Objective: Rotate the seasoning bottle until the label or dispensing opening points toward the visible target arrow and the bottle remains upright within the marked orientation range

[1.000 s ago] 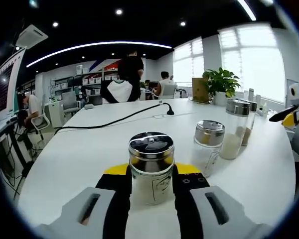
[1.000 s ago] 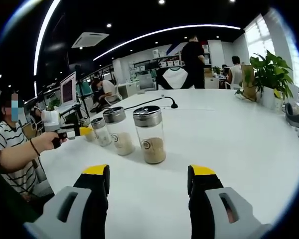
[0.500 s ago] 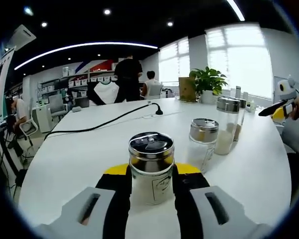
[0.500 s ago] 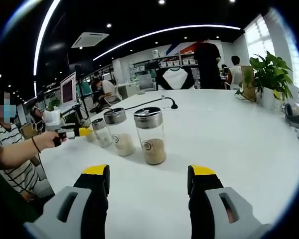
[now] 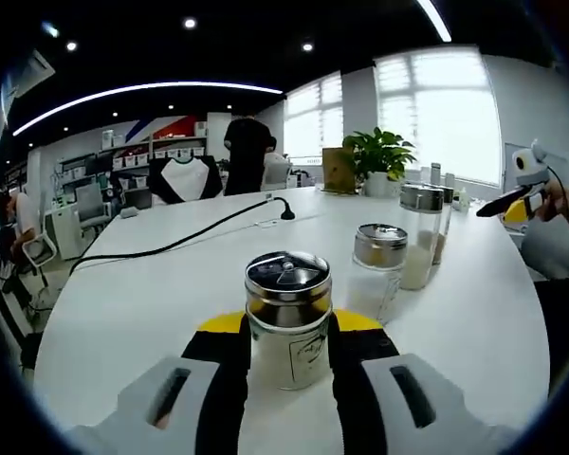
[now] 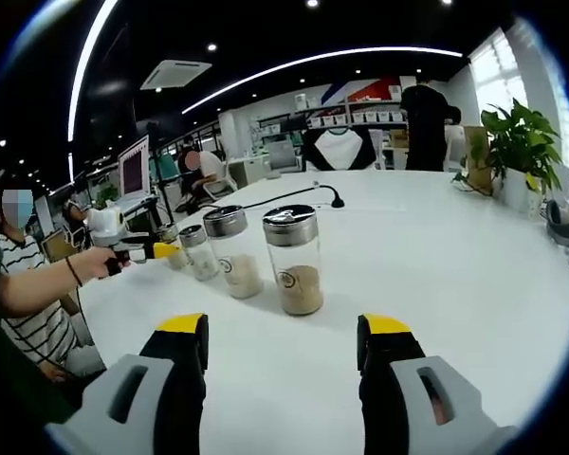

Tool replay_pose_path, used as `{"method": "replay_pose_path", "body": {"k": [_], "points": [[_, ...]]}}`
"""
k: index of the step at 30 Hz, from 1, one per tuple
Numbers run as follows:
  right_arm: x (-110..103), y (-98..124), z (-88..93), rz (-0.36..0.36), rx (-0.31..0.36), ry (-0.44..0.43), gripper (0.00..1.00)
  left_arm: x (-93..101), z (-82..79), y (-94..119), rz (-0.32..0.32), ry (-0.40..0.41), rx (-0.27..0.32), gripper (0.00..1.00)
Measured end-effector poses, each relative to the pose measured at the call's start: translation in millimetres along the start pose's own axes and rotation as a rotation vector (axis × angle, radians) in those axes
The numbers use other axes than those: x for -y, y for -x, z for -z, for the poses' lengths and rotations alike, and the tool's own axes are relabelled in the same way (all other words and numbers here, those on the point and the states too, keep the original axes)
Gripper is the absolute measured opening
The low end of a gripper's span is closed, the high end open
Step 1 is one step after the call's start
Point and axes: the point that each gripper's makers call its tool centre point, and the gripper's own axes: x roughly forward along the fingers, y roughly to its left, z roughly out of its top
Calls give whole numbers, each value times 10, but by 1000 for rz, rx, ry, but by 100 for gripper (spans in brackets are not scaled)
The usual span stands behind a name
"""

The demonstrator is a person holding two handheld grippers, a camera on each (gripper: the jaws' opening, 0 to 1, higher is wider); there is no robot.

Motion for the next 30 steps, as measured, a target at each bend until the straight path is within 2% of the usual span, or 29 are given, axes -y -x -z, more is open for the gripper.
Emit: {"method": "replay_pose_path", "body": {"k": [8,16,19,21,23,25,30], "points": [[-8,0,34,-2,-5,-7,64,16,-1,-5,52,-5,7,33],[-27,6,38,-6,-4,-9,64,38,-7,-8,67,6,10,34],[-21,10,49,-4,-7,-10,64,49,-11,-10,46,-7,13,34],[-18,10,56,-4,-8,-13,64,22,-98,-5,14,5,76,46],[-19,4,62,-5,-11,-15,64,12,-107,16,-5,9,86,62],[-22,-1,58,-6,-11,-10,64,30,-56,36,-19,-11,47,62],[-22,-13,46,-5,-12,-9,65,159,-65,103,-12,-39,46,62]]}}
